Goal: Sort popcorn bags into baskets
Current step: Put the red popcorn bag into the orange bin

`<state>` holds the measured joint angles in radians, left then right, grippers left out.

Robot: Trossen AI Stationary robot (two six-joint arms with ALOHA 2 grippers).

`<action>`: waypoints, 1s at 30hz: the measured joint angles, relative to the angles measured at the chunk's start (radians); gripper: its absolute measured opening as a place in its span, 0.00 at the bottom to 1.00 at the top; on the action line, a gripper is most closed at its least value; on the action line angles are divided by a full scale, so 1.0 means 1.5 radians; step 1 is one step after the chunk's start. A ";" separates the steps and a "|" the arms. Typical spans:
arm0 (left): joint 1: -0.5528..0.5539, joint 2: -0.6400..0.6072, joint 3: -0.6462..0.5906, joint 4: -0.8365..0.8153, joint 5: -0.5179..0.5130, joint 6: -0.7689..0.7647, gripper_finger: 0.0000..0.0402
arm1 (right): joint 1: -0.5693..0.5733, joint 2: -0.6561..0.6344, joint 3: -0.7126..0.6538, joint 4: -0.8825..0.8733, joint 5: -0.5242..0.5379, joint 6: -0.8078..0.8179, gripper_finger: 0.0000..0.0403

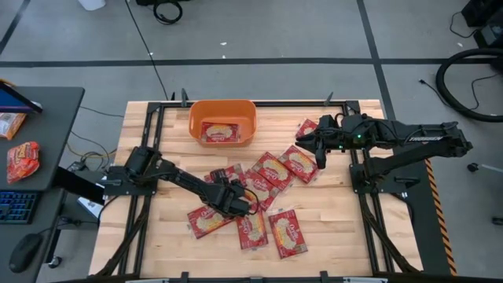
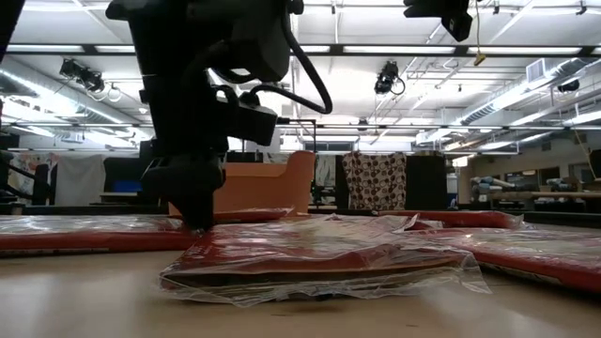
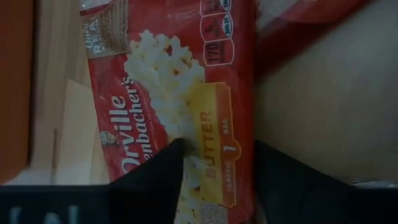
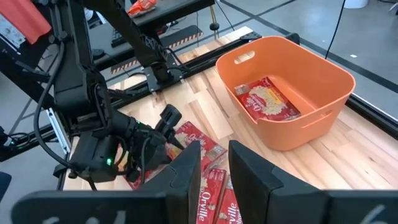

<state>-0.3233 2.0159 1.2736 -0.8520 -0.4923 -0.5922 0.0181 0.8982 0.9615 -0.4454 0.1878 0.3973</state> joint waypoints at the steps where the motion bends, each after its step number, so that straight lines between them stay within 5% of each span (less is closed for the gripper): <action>1: 0.000 0.000 0.000 0.001 0.002 0.000 0.42 | 0.000 0.000 0.000 0.000 0.000 0.000 0.22; 13: 0.005 0.004 0.011 -0.068 0.028 0.014 0.03 | 0.000 0.000 0.000 0.001 -0.006 0.002 0.22; 21: 0.005 -0.011 0.055 -0.129 0.051 0.110 0.01 | 0.000 0.000 0.000 0.001 -0.006 0.001 0.22; 30: 0.054 -0.161 0.060 -0.137 0.049 0.151 0.01 | 0.000 0.000 0.000 0.001 -0.017 0.001 0.22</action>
<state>-0.2426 1.7752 1.3633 -1.0568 -0.4187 -0.3662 0.0181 0.8982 0.9615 -0.4434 0.1623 0.3995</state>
